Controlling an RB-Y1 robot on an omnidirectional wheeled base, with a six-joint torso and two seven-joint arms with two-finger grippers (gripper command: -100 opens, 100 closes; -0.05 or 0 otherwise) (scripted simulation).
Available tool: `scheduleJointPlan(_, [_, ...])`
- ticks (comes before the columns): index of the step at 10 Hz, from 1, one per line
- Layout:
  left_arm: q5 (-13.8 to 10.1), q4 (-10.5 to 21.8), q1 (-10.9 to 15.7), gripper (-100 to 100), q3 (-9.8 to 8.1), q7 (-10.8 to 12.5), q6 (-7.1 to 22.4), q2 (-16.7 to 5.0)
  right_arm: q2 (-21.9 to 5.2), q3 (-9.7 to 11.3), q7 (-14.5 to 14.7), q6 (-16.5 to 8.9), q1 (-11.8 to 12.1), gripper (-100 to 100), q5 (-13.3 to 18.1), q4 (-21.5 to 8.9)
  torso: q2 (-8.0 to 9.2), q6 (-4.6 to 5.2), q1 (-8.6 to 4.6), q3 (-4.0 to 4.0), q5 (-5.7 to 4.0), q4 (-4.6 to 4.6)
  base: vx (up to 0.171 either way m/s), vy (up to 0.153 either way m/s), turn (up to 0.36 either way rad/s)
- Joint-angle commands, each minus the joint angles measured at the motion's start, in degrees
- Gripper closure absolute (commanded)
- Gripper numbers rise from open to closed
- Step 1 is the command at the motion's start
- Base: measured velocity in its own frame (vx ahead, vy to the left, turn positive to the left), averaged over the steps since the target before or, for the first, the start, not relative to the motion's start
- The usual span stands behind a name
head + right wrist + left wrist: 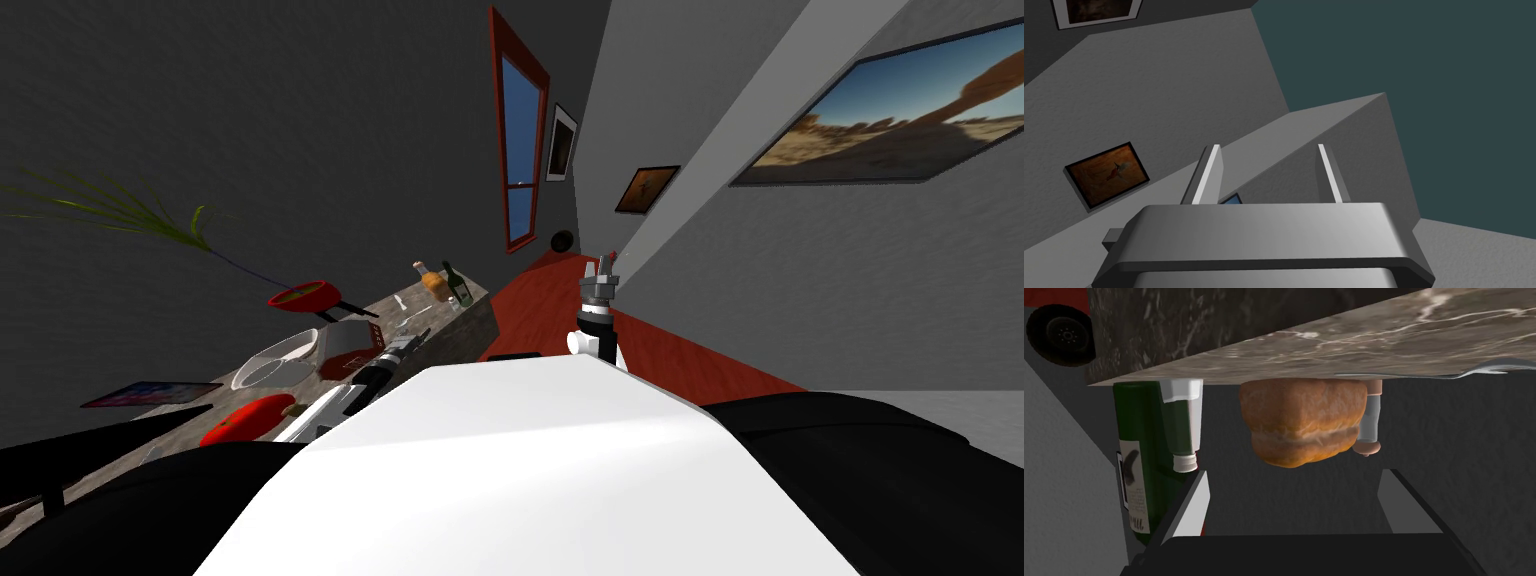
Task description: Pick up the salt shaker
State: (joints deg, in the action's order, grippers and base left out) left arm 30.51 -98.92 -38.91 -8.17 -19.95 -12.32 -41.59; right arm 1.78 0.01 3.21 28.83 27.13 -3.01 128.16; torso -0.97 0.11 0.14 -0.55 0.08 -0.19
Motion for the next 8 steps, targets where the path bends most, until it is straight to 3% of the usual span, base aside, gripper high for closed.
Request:
scheduleJointPlan(1, [0.2,1.1,1.8,-100,-0.76,-0.6,0.6,0.5,0.0,0.0,0.0,0.0,0.0,0,0.0,0.0,0.0,0.0,0.0,0.0,0.0,0.0,0.19,0.025,-0.06])
scheduleJointPlan(3, [0.2,1.4,2.3,-100,-0.78,-0.5,0.7,0.2,0.0,0.0,0.0,0.0,0.0,0,0.0,0.0,-0.05,0.0,-0.16,-0.03,-0.03,-0.01,0.149,-0.002,-0.047])
scheduleJointPlan(4, [0.2,1.4,2.4,0,-0.83,-0.6,0.8,0.2,0.0,0.0,0.0,0.0,0.0,0,0.0,0.0,0.28,-0.03,-0.2,0.14,-0.04,0.04,0.017,0.001,0.002])
scheduleJointPlan(5, [0.2,1.4,2.4,-100,-0.83,-0.5,0.8,0.2,0.0,0.0,0.0,0.0,0.0,0,0.0,0.0,0.56,-0.03,-0.2,0.32,-0.05,0.11,0.009,0.0,-0.001])
scheduleJointPlan(6, [0.2,1.4,2.4,100,-0.83,-0.5,0.8,0.2,0.0,0.0,0.0,0.0,0.0,0,0.0,0.0,0.69,-0.04,-0.21,0.39,-0.05,0.15,0.0,0.0,0.0])
scheduleJointPlan(8, [0.2,1.4,2.4,100,-0.83,-0.5,0.8,0.2,0.0,0.0,0.0,0.0,0.0,0,0.0,0.0,0.77,-0.04,-0.21,0.44,-0.05,0.17,0.0,0.0,0.0])
